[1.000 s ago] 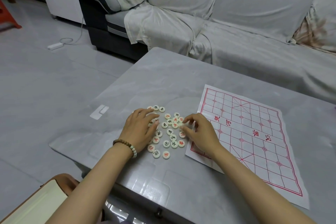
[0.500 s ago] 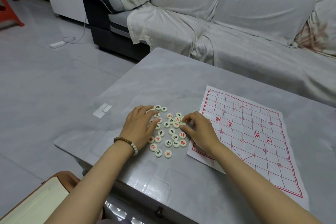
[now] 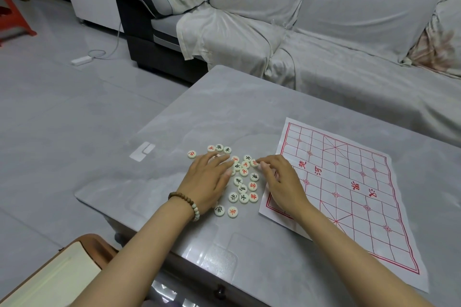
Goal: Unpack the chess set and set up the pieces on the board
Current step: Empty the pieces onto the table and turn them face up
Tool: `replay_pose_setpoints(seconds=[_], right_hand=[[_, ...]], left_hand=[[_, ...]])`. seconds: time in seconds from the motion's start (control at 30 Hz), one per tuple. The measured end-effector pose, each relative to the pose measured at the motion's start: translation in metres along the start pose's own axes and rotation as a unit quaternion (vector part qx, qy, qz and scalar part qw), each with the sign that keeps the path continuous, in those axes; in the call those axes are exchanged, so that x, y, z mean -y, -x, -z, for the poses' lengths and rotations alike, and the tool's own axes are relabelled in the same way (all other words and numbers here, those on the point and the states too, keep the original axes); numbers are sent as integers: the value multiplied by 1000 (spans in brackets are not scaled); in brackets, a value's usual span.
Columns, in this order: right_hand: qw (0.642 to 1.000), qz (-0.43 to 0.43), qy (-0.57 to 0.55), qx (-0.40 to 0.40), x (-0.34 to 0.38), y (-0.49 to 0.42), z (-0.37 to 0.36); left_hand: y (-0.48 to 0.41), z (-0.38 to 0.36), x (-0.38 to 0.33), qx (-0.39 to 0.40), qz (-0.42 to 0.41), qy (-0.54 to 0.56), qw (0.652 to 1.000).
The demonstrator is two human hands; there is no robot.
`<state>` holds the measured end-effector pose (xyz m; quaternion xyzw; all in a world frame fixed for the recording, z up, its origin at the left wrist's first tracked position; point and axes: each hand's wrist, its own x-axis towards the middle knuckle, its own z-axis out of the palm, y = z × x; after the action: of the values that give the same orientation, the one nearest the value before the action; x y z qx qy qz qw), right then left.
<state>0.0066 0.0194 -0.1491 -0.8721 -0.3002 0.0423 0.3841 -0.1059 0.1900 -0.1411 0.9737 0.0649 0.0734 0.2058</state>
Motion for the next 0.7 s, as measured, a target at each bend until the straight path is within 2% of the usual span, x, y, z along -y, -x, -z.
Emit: replay_pose_setpoints(seconds=[0.1, 0.2, 0.33, 0.53, 0.7], right_hand=[[997, 52, 45, 37, 0, 10, 3], [989, 63, 105, 79, 0, 19, 6], [965, 90, 206, 138, -10, 27, 10], [939, 96, 301, 134, -10, 28, 15], [924, 60, 362, 108, -10, 25, 15]], left_hand=[[0, -5, -6, 40, -15, -19, 999], [1, -10, -12, 64, -34, -49, 996], [2, -16, -14, 78, -34, -60, 995], [0, -13, -14, 75, -24, -60, 995], [0, -5, -13, 57, -15, -64, 996]])
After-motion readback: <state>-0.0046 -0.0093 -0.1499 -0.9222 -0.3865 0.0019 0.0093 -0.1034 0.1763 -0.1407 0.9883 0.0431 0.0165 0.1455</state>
